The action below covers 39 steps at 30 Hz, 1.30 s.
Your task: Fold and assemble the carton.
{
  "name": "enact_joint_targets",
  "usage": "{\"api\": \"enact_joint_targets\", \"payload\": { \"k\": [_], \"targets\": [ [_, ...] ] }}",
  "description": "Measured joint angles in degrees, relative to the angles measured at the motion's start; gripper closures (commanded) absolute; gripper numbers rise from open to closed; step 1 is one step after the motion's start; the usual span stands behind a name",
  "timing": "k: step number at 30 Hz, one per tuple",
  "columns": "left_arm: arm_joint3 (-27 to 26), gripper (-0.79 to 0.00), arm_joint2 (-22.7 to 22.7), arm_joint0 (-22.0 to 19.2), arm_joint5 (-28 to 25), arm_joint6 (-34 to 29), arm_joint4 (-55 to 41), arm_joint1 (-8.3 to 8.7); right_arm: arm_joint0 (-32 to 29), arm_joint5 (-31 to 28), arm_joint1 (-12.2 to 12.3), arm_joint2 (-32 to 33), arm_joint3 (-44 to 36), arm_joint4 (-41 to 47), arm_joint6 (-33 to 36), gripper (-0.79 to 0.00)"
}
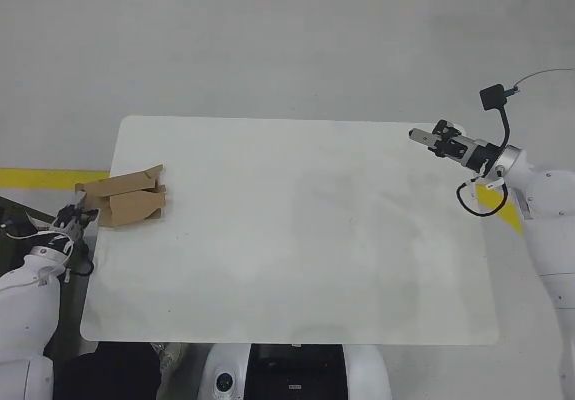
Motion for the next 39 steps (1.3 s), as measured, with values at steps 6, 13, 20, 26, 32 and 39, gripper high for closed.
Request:
{"api": "enact_joint_targets", "payload": {
  "k": [6,13,20,26,32,39],
  "targets": [
    [-0.73,0.0,-1.45,-1.35,0.99,-3.65,-2.92,0.33,0.0,0.0,0.0,0.0,0.0,0.0,0.0,-0.785],
    [-4.71,0.0,-4.41,-2.94,3.07,-9.98,-9.04,1.02,0.0,0.0,0.0,0.0,0.0,0.0,0.0,-0.785],
    [-12.79,0.0,-4.03,-3.71,4.59,-14.88,-12.74,0.5,0.0,0.0,0.0,0.0,0.0,0.0,0.0,-0.785],
    [-21.93,0.0,0.49,-3.92,6.77,-15.04,-15.14,-1.42,0.0,0.0,0.0,0.0,0.0,0.0,0.0,-0.785],
    [-31.13,0.0,6.53,-3.39,7.54,-13.46,-15.57,-3.41,0.0,0.0,0.0,0.0,0.0,0.0,0.0,-0.785],
    [-37.84,0.0,13.19,-3.11,7.46,-10.33,-12.74,-5.24,0.0,0.0,0.0,0.0,0.0,0.0,0.0,-0.785]
  ]
}}
